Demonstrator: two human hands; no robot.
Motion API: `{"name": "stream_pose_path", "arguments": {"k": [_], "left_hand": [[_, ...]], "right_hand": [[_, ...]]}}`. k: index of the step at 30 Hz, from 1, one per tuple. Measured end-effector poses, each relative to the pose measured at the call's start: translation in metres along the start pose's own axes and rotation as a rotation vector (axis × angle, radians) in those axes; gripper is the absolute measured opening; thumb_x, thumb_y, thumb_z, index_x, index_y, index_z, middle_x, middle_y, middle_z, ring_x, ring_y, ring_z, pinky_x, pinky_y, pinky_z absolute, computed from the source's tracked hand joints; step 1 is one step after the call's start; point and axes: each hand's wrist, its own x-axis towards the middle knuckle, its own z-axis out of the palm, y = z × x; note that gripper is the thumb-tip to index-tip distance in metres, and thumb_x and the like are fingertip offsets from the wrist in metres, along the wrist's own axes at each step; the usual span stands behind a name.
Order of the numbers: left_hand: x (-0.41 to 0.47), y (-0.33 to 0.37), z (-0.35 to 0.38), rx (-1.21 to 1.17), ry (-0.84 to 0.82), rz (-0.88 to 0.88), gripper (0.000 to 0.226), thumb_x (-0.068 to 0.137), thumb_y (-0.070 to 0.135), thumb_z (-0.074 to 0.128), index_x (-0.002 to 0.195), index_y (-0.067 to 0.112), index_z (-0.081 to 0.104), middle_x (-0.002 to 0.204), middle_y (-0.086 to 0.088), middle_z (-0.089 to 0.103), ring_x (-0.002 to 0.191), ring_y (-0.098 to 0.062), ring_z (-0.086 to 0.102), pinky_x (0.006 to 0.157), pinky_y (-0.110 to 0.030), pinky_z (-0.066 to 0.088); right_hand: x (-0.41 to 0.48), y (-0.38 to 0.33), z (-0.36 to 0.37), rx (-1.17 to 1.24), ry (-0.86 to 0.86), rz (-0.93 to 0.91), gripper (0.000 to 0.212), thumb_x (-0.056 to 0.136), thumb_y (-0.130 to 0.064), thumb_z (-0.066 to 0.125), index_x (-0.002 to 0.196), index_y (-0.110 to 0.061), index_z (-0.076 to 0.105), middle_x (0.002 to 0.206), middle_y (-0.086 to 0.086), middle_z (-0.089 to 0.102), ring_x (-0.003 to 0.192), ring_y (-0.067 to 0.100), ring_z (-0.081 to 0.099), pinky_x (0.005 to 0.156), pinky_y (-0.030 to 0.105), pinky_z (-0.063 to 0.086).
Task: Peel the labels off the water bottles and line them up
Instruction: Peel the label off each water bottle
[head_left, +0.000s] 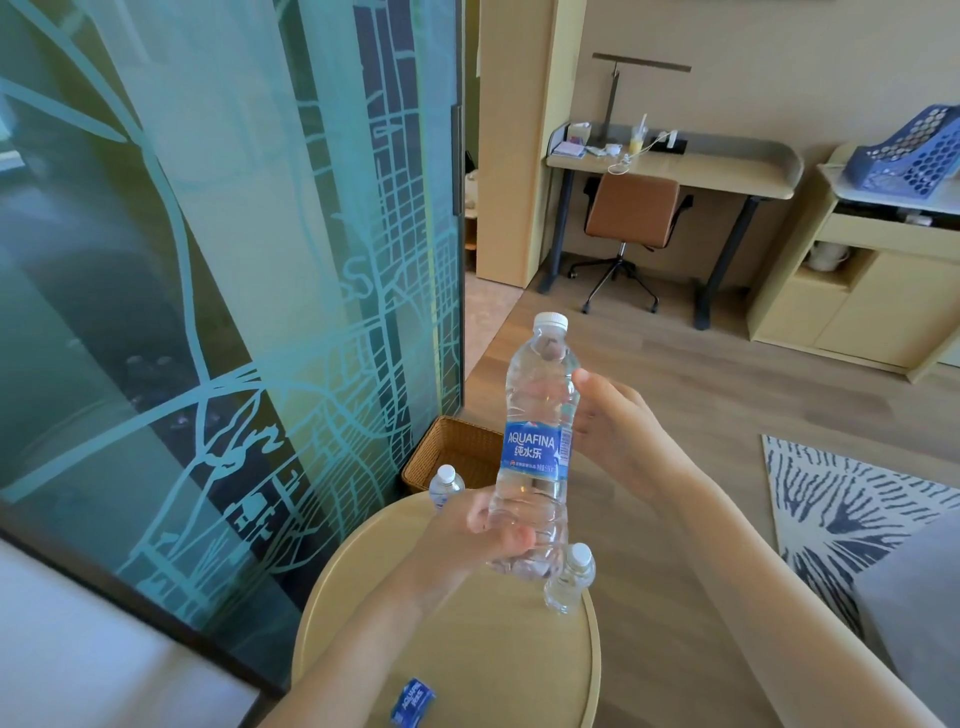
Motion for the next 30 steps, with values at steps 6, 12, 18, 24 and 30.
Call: {"name": "stream_pose_path", "arguments": {"k": [6, 12, 18, 24, 30], "left_hand": [[-0.007, -0.005, 0.006, -0.107, -0.123, -0.023, 0.055, 0.076, 0.037, 0.08, 0.119, 0.005, 0.067, 0.107, -0.012, 0.066, 0.102, -0.027, 0.065, 0.093, -0.037, 0.051], [-0.006, -0.009, 0.003, -0.153, -0.177, -0.042, 0.043, 0.082, 0.026, 0.064, 0.124, 0.018, 0.068, 0.123, -0.019, 0.061, 0.12, -0.037, 0.057, 0.106, -0.047, 0.046], [-0.005, -0.003, 0.0, 0.101, -0.005, -0.077, 0.07, 0.07, 0.047, 0.075, 0.134, 0.021, 0.061, 0.134, 0.0, 0.067, 0.127, -0.014, 0.061, 0.102, -0.029, 0.051], [0.001, -0.005, 0.027, 0.373, 0.328, -0.014, 0.064, 0.054, 0.058, 0.08, 0.11, 0.03, 0.064, 0.093, 0.012, 0.076, 0.09, -0.005, 0.072, 0.084, -0.036, 0.058], [0.003, -0.006, 0.036, 0.586, 0.487, 0.05, 0.047, 0.058, 0.064, 0.071, 0.096, 0.036, 0.064, 0.083, 0.027, 0.072, 0.078, 0.007, 0.067, 0.073, -0.03, 0.057]], "right_hand": [[-0.003, 0.003, 0.005, 0.109, -0.222, 0.043, 0.076, 0.058, -0.055, 0.09, 0.117, -0.011, 0.069, 0.112, 0.013, 0.075, 0.1, 0.027, 0.074, 0.079, 0.035, 0.06], [-0.008, 0.005, 0.01, 0.08, 0.005, 0.062, 0.045, 0.078, -0.035, 0.068, 0.11, -0.003, 0.068, 0.094, 0.01, 0.076, 0.084, 0.021, 0.074, 0.073, 0.031, 0.061], [-0.009, -0.003, 0.013, 0.034, 0.178, -0.047, 0.027, 0.075, -0.025, 0.082, 0.092, -0.006, 0.072, 0.075, 0.003, 0.075, 0.068, 0.016, 0.073, 0.059, 0.025, 0.057], [-0.008, -0.001, 0.018, -0.042, 0.337, -0.067, 0.031, 0.078, -0.027, 0.083, 0.099, -0.006, 0.074, 0.083, 0.006, 0.078, 0.079, 0.021, 0.077, 0.07, 0.032, 0.062], [-0.008, 0.003, 0.024, -0.152, 0.429, -0.038, 0.041, 0.075, -0.032, 0.085, 0.105, -0.008, 0.071, 0.098, 0.012, 0.078, 0.088, 0.023, 0.077, 0.082, 0.039, 0.063]]}}
